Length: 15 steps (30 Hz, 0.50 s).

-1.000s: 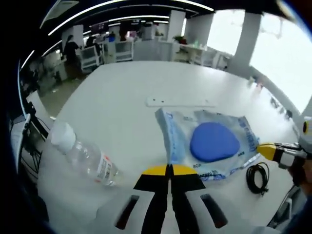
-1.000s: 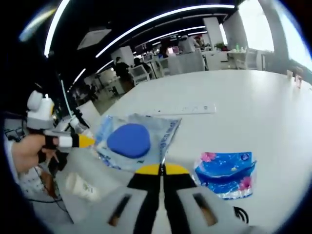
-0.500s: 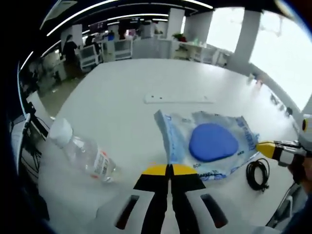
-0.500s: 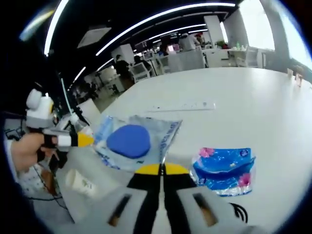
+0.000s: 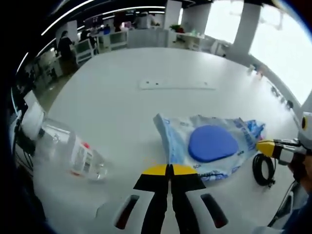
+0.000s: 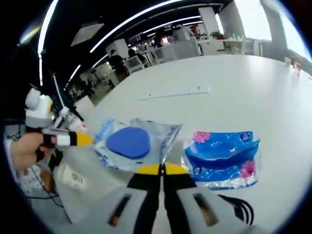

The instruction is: Arrange the tabletop items into an orderly group along one side of the table until the central work area is clear of visible clutter.

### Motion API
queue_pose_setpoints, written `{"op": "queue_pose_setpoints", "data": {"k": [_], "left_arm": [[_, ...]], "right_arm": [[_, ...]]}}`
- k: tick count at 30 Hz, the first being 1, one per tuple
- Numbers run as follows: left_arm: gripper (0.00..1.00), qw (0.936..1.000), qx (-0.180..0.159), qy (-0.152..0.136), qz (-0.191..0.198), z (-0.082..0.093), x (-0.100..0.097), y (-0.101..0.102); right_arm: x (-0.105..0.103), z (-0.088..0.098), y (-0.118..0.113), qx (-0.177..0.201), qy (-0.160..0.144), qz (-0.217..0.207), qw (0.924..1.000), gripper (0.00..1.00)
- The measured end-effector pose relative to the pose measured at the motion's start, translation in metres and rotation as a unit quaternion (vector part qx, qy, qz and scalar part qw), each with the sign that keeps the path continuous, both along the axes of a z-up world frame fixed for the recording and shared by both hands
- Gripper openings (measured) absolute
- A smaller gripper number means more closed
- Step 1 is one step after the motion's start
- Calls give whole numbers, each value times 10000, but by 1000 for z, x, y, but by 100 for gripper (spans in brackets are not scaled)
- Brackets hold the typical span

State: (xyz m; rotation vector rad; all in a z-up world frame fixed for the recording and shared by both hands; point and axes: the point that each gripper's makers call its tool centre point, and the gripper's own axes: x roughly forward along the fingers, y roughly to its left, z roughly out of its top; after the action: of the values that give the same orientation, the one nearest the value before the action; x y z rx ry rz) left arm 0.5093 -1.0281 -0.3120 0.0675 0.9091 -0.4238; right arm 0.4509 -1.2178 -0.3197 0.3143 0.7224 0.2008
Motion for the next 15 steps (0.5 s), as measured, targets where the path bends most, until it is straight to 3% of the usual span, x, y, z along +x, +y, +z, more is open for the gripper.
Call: {"op": "queue_pose_setpoints", "data": {"k": [7,15], "left_arm": [[0,9999,53,160,8,-18,-1,4],[0,9997,108,236,-10,-26,0,6]], "right_arm": [[3,-13,3,17,110,22,9999,0],[3,-22,6,-17,184,28,9998,0]]}}
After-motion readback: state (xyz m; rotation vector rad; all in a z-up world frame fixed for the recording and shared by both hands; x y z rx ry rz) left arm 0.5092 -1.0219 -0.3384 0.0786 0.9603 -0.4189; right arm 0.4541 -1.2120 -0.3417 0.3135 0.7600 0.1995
